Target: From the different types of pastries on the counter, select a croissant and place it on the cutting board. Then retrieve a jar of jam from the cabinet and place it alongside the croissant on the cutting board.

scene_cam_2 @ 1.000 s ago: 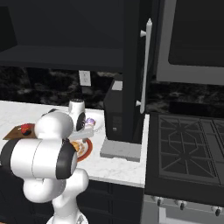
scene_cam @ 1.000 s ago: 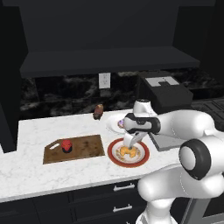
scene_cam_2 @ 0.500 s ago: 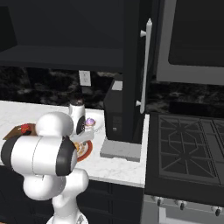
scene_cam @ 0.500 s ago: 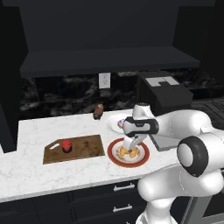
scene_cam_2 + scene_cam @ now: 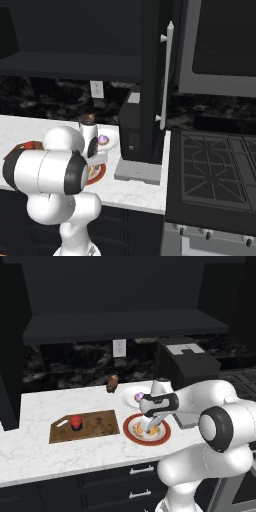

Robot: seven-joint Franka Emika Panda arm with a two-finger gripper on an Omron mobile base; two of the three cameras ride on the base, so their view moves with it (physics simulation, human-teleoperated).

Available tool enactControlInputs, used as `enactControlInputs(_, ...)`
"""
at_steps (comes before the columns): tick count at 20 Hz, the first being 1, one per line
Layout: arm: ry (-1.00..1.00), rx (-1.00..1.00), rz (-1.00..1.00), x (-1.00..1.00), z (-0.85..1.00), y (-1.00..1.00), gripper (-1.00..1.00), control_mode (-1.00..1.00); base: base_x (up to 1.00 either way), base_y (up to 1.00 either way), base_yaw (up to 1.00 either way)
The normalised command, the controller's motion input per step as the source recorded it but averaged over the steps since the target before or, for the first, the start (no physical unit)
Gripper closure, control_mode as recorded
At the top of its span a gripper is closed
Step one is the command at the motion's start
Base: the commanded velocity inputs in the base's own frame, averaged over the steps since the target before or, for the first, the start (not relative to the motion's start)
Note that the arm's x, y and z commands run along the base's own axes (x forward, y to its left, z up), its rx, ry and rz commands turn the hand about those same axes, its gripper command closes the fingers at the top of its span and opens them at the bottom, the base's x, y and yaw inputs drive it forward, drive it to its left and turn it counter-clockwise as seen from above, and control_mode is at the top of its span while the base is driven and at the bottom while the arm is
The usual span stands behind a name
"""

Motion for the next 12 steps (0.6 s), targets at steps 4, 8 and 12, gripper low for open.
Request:
enactControlInputs(4, 0.0, 0.0, 0.0, 0.0, -0.19, 0.0, 1.0, -1.0, 0.0, 0.0, 0.0)
enactControlInputs(8, 0.0, 0.0, 0.0, 0.0, -0.12, 0.02, 1.0, -1.0, 0.0, 0.0, 0.0)
enactControlInputs(12, 0.0, 0.0, 0.0, 0.0, 0.0, 0.0, 1.0, -1.0, 0.0, 0.0, 0.0)
